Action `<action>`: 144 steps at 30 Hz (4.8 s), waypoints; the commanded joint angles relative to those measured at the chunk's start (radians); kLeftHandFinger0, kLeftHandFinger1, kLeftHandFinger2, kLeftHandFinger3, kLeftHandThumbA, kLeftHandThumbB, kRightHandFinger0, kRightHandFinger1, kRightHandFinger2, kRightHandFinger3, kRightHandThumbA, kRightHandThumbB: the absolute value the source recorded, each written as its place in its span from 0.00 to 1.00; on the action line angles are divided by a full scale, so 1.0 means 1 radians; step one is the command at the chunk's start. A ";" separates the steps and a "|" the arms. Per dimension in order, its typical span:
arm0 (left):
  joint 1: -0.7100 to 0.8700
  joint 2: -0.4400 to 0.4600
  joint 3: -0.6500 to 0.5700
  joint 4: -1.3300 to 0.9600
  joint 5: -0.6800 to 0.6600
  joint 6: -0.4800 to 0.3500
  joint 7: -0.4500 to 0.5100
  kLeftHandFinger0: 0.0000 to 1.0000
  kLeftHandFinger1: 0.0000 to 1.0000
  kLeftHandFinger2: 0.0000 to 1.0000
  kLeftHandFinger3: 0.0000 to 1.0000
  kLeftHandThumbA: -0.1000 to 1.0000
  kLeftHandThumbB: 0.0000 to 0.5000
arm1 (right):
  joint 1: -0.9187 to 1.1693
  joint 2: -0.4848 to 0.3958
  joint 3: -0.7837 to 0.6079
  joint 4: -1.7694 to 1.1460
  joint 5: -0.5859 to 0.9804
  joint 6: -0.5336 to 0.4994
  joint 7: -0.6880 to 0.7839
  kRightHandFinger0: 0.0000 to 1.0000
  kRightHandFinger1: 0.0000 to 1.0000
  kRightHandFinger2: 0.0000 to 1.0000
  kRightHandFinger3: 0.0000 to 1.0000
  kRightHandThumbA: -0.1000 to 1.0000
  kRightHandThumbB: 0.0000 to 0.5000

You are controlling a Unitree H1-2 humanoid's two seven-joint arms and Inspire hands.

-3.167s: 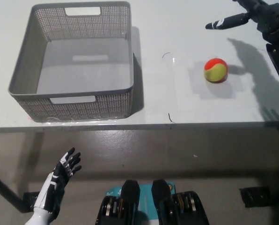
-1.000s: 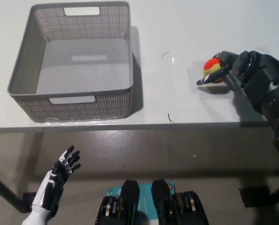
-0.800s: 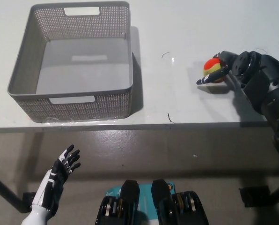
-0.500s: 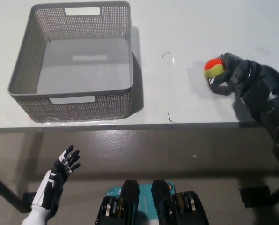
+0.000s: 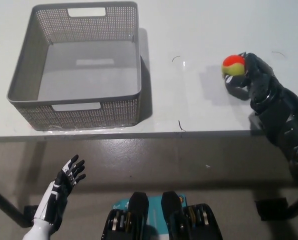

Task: Use the right hand to pick up a tennis ball and put it into a container on the left side

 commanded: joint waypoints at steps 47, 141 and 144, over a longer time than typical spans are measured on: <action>-0.018 0.024 -0.019 -0.022 0.043 -0.008 0.000 1.00 1.00 1.00 1.00 1.00 0.44 | -0.277 0.375 0.034 -0.158 0.067 -0.321 -0.086 0.00 0.32 0.76 0.85 0.00 0.33; 0.071 0.022 -0.020 -0.019 0.003 -0.024 -0.015 1.00 1.00 1.00 1.00 1.00 0.34 | 1.093 0.051 -0.200 -1.289 0.509 -0.366 0.314 1.00 1.00 1.00 1.00 1.00 0.36; 0.069 0.021 -0.018 -0.013 0.005 -0.025 -0.012 1.00 1.00 1.00 1.00 1.00 0.35 | 1.105 0.061 -0.194 -1.256 0.503 -0.378 0.317 1.00 1.00 1.00 1.00 1.00 0.38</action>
